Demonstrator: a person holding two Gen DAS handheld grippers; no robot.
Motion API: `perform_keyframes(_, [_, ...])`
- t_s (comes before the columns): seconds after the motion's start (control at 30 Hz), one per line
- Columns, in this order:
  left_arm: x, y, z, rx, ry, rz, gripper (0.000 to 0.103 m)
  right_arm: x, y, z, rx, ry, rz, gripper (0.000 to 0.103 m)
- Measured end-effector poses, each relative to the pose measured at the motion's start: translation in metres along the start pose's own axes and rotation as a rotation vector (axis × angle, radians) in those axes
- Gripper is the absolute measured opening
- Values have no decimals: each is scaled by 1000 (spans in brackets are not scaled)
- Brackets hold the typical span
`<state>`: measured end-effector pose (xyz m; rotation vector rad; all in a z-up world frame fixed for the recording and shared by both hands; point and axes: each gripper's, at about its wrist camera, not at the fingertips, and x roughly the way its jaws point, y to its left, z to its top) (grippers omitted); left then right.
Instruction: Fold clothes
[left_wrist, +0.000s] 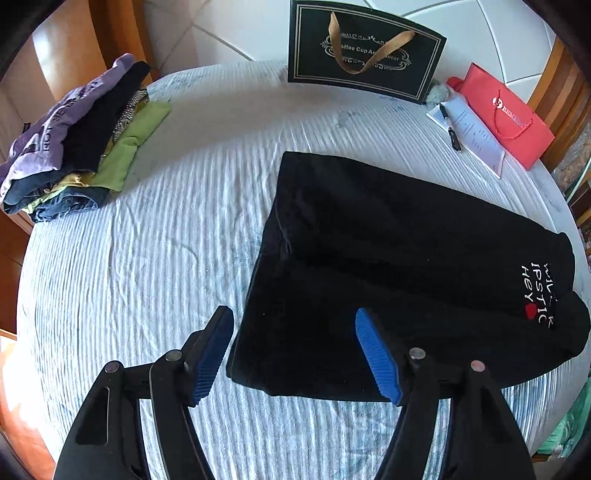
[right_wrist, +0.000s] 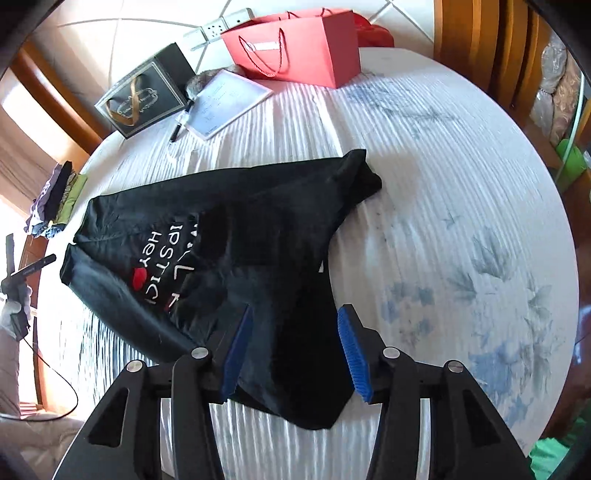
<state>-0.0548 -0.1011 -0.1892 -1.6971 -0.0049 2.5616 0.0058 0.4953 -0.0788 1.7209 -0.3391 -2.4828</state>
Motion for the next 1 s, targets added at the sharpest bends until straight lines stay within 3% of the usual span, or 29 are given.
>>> perform_keyframes(0.17, [32,-7,6,9,72,-20,70,40,-10,7,162,128,48,48])
perform_keyframes(0.2, [39,-8,7,11,87,-24,69,44,-7,5,155,134,46,44])
perform_keyframes(0.23, [45,-10,8,16,100,-19,58,44,-1,5,118,122,11,23])
perform_keyframes(0.3, [47,-12,5,44,87,37,25,40,14,4,34,89,-63,2])
perform_keyframes(0.4, [42,-4,5,16,61,67,10,8,44,5,-150,-70,-134,2])
perform_keyframes(0.5, [41,5,6,-20,46,69,10,-14,53,13,-217,-262,-163,2])
perform_keyframes(0.53, [42,6,7,-26,48,66,10,-11,47,19,-196,-290,-173,4])
perform_keyframes(0.6, [40,7,7,-35,41,59,11,10,32,30,-135,-227,-236,17])
perform_keyframes(0.67, [31,9,6,-50,16,32,17,29,17,33,-74,-129,-268,20])
perform_keyframes(0.73, [17,14,5,-66,-25,1,48,33,6,28,-25,-87,-265,20])
perform_keyframes(0.8, [7,17,5,-53,-56,-16,60,21,2,18,2,-99,-229,23])
perform_keyframes(0.9, [1,19,5,-20,-68,-27,60,10,-4,-2,38,-96,-157,49])
perform_keyframes(1.0, [13,11,11,26,-45,-17,60,13,-7,-21,44,-54,-127,50])
